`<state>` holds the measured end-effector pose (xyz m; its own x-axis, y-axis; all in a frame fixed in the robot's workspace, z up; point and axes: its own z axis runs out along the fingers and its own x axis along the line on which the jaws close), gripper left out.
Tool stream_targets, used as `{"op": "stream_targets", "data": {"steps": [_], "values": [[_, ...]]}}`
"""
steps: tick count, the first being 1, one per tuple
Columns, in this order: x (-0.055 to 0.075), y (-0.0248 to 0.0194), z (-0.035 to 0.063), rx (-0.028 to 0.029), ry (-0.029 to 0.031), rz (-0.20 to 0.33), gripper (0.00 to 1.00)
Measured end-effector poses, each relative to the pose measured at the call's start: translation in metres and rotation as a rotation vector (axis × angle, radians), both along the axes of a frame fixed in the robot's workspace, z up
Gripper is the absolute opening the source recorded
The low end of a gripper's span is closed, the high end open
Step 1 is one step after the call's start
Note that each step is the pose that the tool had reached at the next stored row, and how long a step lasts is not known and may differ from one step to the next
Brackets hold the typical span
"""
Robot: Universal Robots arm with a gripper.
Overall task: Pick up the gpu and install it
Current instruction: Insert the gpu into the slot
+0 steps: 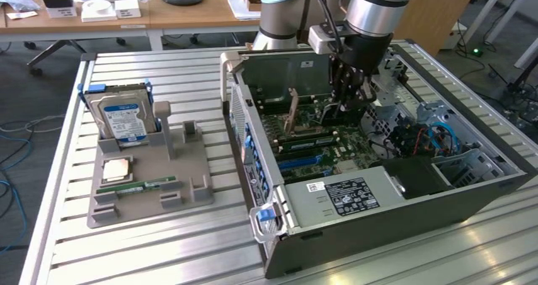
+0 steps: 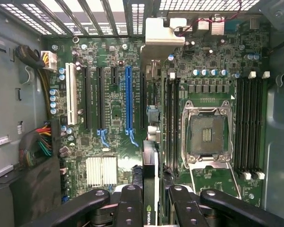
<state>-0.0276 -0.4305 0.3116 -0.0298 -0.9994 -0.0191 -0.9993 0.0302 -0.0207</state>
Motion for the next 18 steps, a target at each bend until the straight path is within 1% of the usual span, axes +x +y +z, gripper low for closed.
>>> {"op": "stream_targets", "data": {"steps": [5,13,18], "values": [[-0.0001,0.0,-0.0028,-0.0001,0.0,0.0,0.26],[0.0,0.0,-0.0036,0.0003,-0.0001,0.0,0.26],[-0.0002,0.0,-0.007,0.0,-0.0001,0.0,0.26]]}}
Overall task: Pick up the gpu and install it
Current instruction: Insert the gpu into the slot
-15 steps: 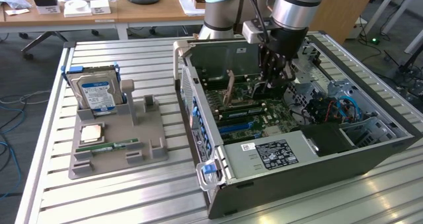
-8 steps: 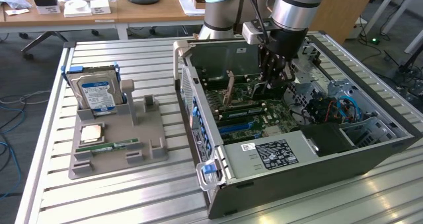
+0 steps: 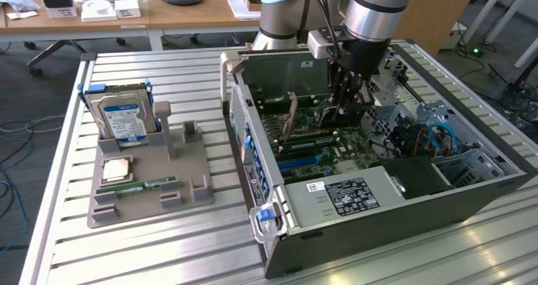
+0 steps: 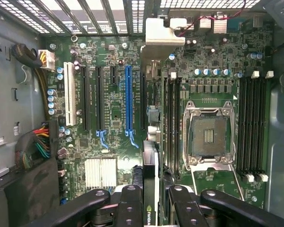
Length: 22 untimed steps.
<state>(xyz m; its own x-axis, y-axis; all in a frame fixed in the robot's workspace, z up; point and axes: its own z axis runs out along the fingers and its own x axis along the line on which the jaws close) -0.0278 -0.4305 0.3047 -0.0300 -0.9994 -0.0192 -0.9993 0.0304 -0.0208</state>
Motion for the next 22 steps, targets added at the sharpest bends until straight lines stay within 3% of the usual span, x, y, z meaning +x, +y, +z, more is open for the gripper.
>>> {"op": "stream_targets", "data": {"steps": [5,13,22], "values": [[-0.0007,0.0,-0.0035,-0.0001,-0.0011,0.001,0.26],[-0.0039,-0.0002,-0.0082,-0.0001,-0.0092,0.009,0.26],[-0.0085,-0.0074,-0.0093,0.0,-0.0124,0.018,0.26]]}}
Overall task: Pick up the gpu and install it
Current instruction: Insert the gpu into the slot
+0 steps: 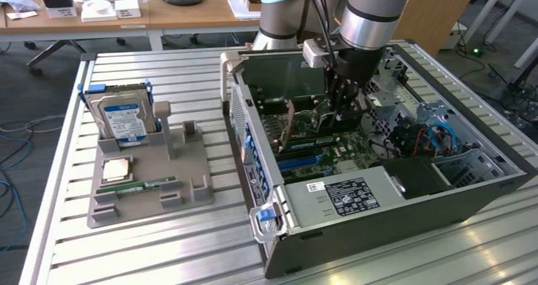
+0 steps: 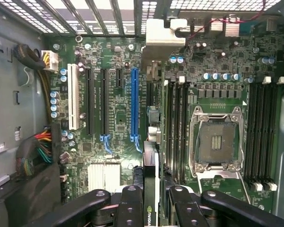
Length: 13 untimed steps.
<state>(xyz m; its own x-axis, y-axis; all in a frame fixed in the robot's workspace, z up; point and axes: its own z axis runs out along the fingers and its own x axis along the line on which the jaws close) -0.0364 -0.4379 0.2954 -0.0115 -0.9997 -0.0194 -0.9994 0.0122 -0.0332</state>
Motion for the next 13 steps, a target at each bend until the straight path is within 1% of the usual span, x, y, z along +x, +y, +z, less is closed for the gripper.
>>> {"op": "stream_targets", "data": {"steps": [4,7,13], "values": [[-0.001,-0.0043,-0.0001,0.0,-0.0003,0.002,0.26],[-0.0019,-0.0067,-0.0001,-0.0001,-0.0003,0.002,0.26],[-0.0049,-0.0078,-0.0002,0.0,-0.0003,0.002,0.26]]}}
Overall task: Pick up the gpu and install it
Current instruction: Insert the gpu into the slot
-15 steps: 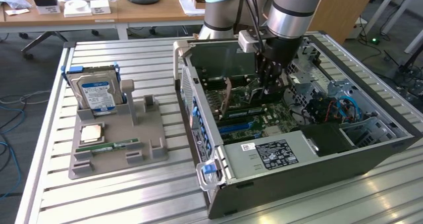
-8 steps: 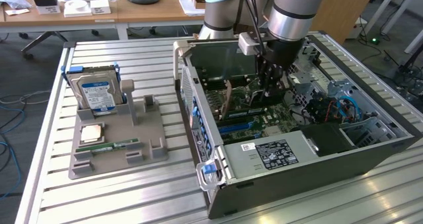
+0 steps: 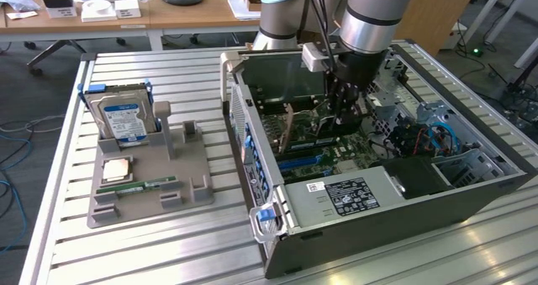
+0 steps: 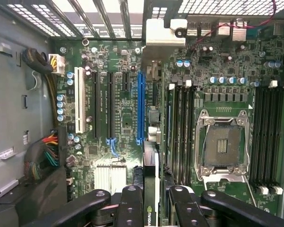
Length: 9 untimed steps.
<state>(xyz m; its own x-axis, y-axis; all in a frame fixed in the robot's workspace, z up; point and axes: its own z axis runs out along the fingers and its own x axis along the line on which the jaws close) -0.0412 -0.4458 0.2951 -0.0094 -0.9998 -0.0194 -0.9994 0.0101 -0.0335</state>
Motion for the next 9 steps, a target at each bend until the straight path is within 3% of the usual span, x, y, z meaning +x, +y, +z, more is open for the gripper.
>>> {"op": "stream_targets", "data": {"steps": [9], "values": [[-0.0023,-0.0038,-0.0009,0.0001,-0.0001,0.0,0.26]]}}
